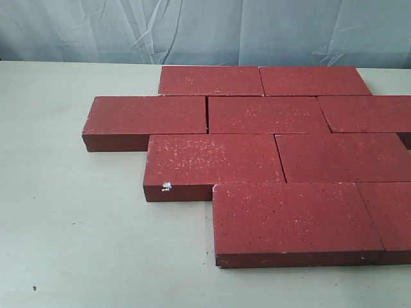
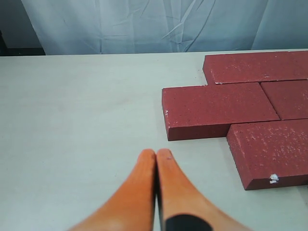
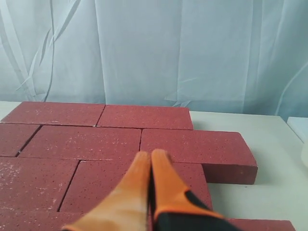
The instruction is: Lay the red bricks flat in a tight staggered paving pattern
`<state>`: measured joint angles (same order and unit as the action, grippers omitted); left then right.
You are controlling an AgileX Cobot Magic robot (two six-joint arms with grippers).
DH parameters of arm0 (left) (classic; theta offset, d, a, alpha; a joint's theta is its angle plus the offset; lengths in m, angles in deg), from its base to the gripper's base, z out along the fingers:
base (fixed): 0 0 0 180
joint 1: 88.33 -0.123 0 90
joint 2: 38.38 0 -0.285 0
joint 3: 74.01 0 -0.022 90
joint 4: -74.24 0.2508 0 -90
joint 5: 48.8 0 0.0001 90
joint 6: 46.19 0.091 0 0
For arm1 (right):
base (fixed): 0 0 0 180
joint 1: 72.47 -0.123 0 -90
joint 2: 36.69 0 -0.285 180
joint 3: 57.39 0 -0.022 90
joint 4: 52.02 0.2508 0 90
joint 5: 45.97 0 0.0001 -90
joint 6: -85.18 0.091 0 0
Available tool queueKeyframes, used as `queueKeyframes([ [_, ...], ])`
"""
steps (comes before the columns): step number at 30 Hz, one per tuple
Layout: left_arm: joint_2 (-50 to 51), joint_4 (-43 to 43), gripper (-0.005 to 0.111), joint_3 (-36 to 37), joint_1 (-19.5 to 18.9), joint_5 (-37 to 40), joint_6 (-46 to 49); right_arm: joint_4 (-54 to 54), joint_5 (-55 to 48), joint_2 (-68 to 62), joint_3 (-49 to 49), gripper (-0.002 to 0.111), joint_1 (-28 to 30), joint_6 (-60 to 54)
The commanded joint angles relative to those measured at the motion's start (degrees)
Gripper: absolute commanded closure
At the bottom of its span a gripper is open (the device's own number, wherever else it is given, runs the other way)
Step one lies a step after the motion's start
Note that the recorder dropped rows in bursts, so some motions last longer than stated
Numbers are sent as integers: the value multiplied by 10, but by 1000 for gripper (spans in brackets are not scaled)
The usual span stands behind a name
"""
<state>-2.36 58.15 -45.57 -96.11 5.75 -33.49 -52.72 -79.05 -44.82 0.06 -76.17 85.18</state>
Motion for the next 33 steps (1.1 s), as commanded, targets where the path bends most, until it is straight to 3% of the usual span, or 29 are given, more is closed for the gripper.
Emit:
queueKeyframes([
  [1,-3,3,107,2,0,-5,-2,-10,23,3,21,109,4,0],
  [18,-3,3,107,2,0,-5,-2,-9,97,3,163,109,3,0],
  [33,-3,3,107,2,0,-5,-2,7,122,3,198,109,3,0],
])
